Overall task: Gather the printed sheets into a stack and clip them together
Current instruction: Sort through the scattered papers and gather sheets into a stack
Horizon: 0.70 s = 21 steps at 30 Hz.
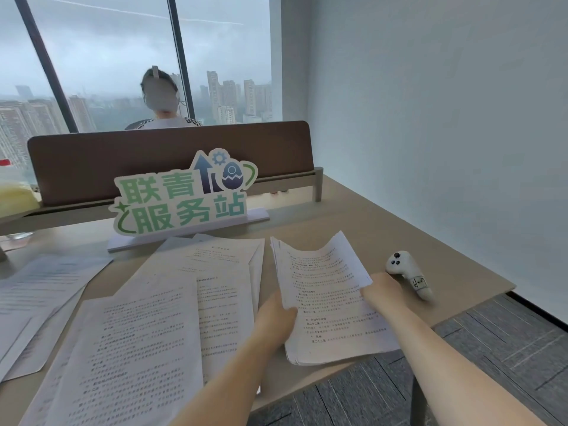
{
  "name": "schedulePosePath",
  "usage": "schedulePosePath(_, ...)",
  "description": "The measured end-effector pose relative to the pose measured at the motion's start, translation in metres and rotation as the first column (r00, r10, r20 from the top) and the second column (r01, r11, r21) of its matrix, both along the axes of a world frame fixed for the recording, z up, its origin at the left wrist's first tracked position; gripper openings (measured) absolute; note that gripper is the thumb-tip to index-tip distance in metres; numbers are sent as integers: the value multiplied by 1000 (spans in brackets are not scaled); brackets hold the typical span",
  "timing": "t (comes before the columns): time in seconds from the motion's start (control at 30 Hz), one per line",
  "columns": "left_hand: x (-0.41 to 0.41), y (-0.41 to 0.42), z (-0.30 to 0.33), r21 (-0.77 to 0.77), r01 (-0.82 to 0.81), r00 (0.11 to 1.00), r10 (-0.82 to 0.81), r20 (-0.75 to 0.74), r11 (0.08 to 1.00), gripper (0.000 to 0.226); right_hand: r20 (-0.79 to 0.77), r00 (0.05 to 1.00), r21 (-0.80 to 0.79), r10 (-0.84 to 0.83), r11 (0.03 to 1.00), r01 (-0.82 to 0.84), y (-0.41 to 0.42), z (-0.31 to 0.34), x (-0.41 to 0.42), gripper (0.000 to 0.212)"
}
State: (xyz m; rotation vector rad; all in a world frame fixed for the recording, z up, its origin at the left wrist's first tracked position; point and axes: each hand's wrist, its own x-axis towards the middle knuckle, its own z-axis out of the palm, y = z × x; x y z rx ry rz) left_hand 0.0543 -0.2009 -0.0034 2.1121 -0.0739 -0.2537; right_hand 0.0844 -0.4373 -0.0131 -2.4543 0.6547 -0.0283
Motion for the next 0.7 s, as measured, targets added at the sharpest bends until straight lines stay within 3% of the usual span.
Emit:
schedulePosePath(0.2,4,0,-3,58,16,1000,-17,6,998,49,18,1000,-59,0,998,1,-4,-2,2,22)
schedulePosePath(0.3,5,8,-2,73,-28,999,25,42,997,55,48,999,-157,15,988,-7,0,-3,-1,8)
schedulePosePath(0.5,4,25,2,147,-114,989,98,113,983,40,129,990,-421,64,907,-4,25,3,-11,33)
schedulePosePath(0.7,-1,64,11,158,-218,969,195,150,963,50,179,950,-343,255,921,-183,89,17,-16,41)
